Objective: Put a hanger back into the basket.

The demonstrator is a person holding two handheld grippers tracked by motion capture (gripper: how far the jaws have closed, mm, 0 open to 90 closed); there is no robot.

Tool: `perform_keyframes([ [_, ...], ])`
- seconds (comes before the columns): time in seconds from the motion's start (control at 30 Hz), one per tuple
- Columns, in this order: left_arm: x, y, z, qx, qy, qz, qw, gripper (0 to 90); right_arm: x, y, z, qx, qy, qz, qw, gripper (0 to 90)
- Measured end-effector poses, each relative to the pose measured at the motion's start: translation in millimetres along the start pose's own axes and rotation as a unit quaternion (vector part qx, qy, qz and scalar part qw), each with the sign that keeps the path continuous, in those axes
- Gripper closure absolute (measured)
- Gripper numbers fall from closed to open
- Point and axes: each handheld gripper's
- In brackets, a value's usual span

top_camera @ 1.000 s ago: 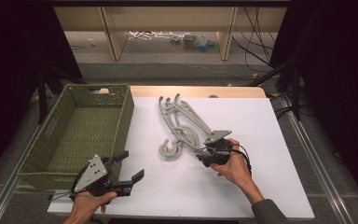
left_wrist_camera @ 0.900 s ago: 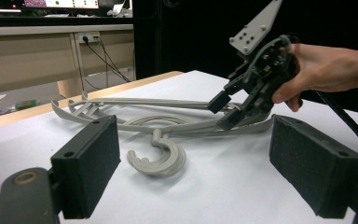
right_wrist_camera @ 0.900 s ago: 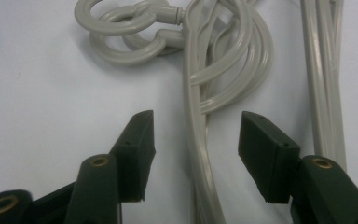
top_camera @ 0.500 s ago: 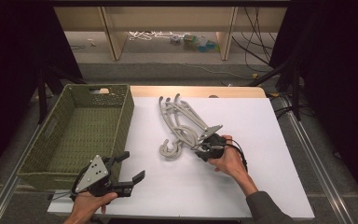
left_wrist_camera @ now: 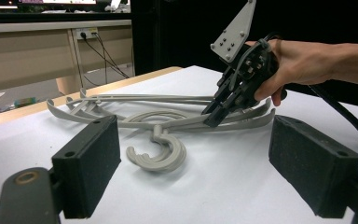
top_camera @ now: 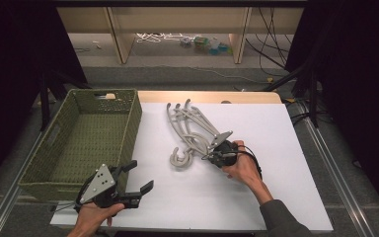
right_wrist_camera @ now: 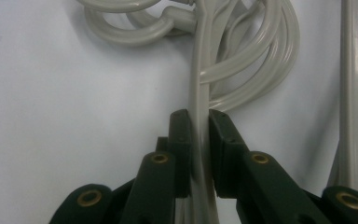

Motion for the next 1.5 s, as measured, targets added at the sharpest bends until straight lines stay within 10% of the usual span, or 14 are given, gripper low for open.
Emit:
perform_keyframes([
  [0.53, -0.7, 0.4, 0.3, 0.002, 0.002, 0.000, 1.0000, 16.1, 2.2, -18.1, -6.2, -0.004, -0.028, 0.002, 0.9996, 82.0],
  [0.9, -1.7, 1.0, 0.5, 0.007, 0.017, -0.004, 0.9998, 17.1, 15.1, -49.0, -12.2, -0.013, -0.107, -0.014, 0.9941, 82.3],
  [1.0, -2.1, 3.5, 0.4, 0.010, -0.012, -0.006, 0.9999, 20.1, 23.9, -62.3, -8.8, -0.031, -0.107, -0.020, 0.9936, 82.3],
  [1.23, -4.0, 12.1, -0.7, 0.009, 0.077, -0.027, 0.9966, 20.7, 45.1, -91.1, -2.4, -0.059, -0.119, -0.047, 0.9901, 82.2],
  [1.5, -5.1, 31.4, -2.7, 0.022, 0.112, -0.031, 0.9929, 20.3, 62.6, -104.0, 9.1, -0.072, -0.121, -0.081, 0.9868, 82.1],
])
Point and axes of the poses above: each handheld gripper's, and its own axes: y roughly forward along the jaws, z roughly out of its underside, x roughly to its left, and after that the axes turned 12 degrees about -z, right-handed
